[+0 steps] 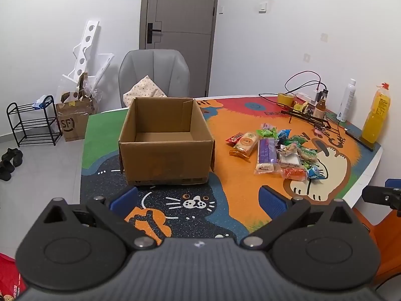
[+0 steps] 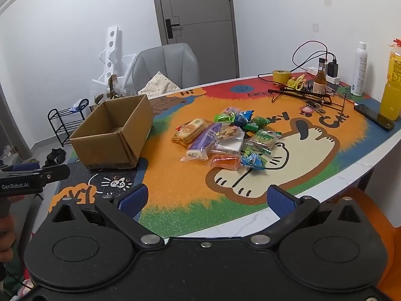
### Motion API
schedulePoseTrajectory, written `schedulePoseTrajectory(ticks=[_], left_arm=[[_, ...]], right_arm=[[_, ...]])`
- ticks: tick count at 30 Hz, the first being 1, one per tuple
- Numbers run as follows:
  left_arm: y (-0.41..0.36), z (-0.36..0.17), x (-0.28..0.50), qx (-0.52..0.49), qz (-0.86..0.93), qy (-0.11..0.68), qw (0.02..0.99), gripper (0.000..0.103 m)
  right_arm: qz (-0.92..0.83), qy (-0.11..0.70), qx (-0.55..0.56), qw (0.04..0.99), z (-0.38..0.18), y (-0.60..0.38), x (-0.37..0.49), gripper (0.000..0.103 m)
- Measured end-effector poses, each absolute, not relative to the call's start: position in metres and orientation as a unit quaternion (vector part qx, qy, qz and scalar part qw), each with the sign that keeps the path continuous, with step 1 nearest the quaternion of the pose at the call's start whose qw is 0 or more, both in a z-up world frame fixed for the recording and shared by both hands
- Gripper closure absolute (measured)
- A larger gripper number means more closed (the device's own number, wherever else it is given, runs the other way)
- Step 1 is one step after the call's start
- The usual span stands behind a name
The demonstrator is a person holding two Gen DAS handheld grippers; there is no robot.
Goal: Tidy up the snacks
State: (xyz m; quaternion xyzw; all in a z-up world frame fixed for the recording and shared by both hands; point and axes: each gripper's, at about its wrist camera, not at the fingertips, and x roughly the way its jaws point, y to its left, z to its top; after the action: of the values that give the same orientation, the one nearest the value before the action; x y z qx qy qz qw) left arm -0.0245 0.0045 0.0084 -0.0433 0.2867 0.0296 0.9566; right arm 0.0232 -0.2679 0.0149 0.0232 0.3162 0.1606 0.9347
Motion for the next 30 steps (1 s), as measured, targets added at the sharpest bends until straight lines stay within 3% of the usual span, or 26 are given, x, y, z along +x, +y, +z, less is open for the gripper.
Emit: schedulePoseTrajectory(ticks=[30], left_arm=[[0.0083, 0.0121, -0.0259, -0.051, 0.027, 0.279, 0.959, 0.001]], right_arm=[[0.16, 0.293, 0.034, 0.942, 0.0139, -0.2639, 0.0232, 0.0]])
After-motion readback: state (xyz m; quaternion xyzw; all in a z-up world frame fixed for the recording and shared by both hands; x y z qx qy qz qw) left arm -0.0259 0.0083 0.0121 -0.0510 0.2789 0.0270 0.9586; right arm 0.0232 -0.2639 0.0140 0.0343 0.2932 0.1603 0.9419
